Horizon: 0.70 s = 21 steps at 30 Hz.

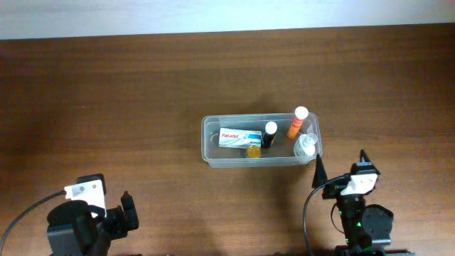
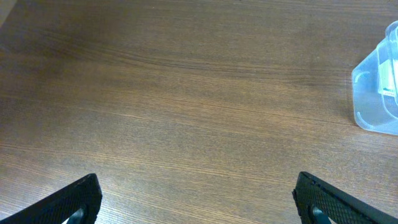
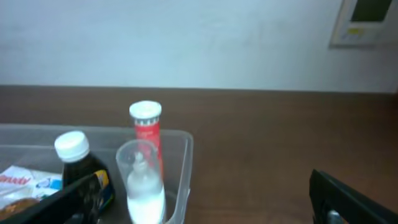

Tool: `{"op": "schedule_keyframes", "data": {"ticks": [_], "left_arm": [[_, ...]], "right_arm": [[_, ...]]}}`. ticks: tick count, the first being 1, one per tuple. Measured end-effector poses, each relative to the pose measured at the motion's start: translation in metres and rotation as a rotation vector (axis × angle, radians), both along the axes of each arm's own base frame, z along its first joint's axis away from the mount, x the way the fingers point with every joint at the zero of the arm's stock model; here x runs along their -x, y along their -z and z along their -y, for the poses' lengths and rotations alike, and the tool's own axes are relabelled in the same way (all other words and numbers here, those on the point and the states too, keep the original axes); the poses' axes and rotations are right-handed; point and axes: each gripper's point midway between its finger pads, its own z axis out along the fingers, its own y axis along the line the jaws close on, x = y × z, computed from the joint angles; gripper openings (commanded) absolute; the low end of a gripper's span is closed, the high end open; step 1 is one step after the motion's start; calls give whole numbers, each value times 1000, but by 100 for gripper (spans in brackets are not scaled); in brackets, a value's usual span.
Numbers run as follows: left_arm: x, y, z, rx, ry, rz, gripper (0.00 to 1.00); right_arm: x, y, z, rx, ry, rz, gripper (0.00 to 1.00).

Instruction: Pack container

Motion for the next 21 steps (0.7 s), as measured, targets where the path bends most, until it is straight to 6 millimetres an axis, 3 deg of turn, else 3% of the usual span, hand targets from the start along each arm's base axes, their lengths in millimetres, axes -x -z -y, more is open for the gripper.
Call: {"op": "schedule_keyframes", "data": {"ticks": [21], "left_arm": [[0,0,0,0,0,0,99]], "right_arm": [[0,0,-3,-1,-19,2,98]]}}
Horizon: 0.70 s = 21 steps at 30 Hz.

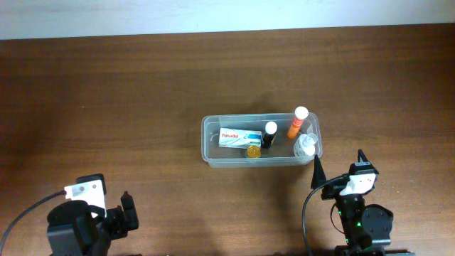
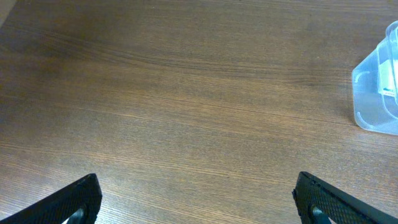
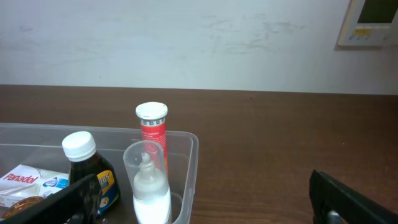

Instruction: Pack container

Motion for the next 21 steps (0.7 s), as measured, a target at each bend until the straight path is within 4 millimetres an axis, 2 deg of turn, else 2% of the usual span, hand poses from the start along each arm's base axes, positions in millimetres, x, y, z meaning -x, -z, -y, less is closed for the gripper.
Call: {"op": "schedule_keyframes", "data": {"ticks": [12,17,21], "left_arm": [[2,-3,4,-2,26,23,99],[4,-14,15,-12,92,155,99],[-5,-3,19,-16,117,262,99]], "right_arm": [[0,0,0,1,0,0,99],[0,0,0,1,0,1,98],[0,0,0,1,0,1,98]]}}
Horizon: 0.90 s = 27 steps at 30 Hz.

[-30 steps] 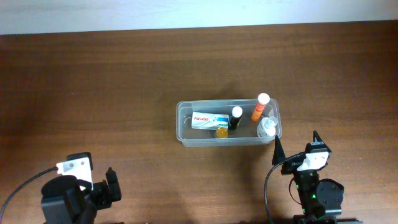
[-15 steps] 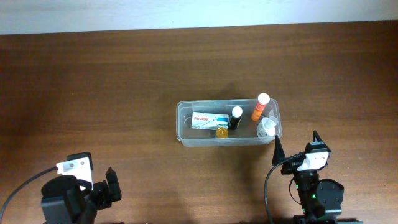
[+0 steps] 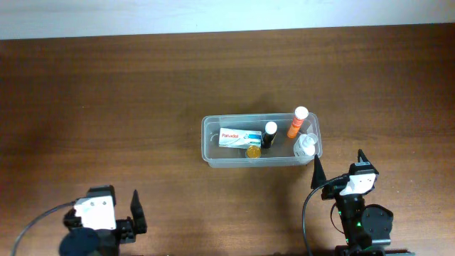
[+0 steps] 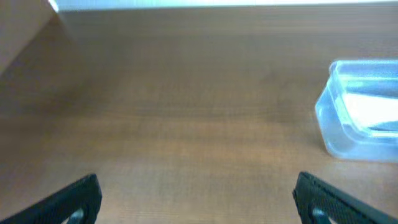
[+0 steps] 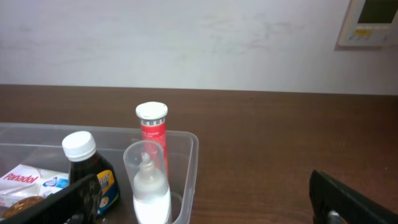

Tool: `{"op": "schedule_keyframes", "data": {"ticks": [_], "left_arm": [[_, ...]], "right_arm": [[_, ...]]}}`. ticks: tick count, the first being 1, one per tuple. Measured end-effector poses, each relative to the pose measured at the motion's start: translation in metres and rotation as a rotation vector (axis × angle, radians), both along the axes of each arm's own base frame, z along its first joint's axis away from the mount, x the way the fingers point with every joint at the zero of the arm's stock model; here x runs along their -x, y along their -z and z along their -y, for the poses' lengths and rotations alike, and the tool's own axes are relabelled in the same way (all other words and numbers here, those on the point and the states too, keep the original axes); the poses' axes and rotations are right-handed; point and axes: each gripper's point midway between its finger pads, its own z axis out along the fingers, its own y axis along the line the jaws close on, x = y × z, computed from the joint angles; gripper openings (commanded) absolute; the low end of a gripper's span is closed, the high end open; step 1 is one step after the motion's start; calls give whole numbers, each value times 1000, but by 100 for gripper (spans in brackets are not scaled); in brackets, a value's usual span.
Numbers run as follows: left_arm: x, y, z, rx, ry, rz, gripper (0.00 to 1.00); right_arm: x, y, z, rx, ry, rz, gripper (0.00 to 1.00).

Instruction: Pack container

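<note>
The clear plastic container stands mid-table. In it lie a white Panadol box and a small gold-capped item, and a dark bottle with a white cap, an orange-red tube and a clear bottle of white liquid stand upright. My right gripper is open and empty just in front of the container's right end. Far to the container's left, near the table's front edge, my left gripper is open and empty; the left wrist view shows the container ahead on the right.
Bare brown wooden tabletop lies all around the container. A pale wall runs behind the table's far edge, with a small panel on it at the right.
My left arm has shifted a little right and nearer the front edge, and its camera now looks more level, showing more of the container and the table's far edge. The right arm and the container's contents are unchanged.
At first both grippers stood open near the front edge, the right one just before the container. The right gripper then sat slightly further back, its view a little higher. The left arm stayed still until its shift now. The container stayed packed throughout.
</note>
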Motion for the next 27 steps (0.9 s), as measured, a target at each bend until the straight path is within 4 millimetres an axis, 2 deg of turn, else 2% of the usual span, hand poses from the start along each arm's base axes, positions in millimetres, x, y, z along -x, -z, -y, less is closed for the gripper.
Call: {"op": "schedule_keyframes", "data": {"ticks": [6,12,14,17,19,27], "left_arm": [[-37,21,5,6,24,190,99],[-77,20,8,9,41,458,99],[-83,27,9,10,48,506,99],[-85,54,10,13,55,452,99],[-84,65,10,14,55,415,99],[-83,68,11,15,59,405,99]], "right_arm": [[0,0,0,0,0,0,98],[0,0,0,0,-1,-1,98],[0,0,0,0,-1,-1,98],[0,0,0,-1,-1,0,98],[0,0,0,0,-1,0,98],[0,0,0,-1,-1,0,98]]}}
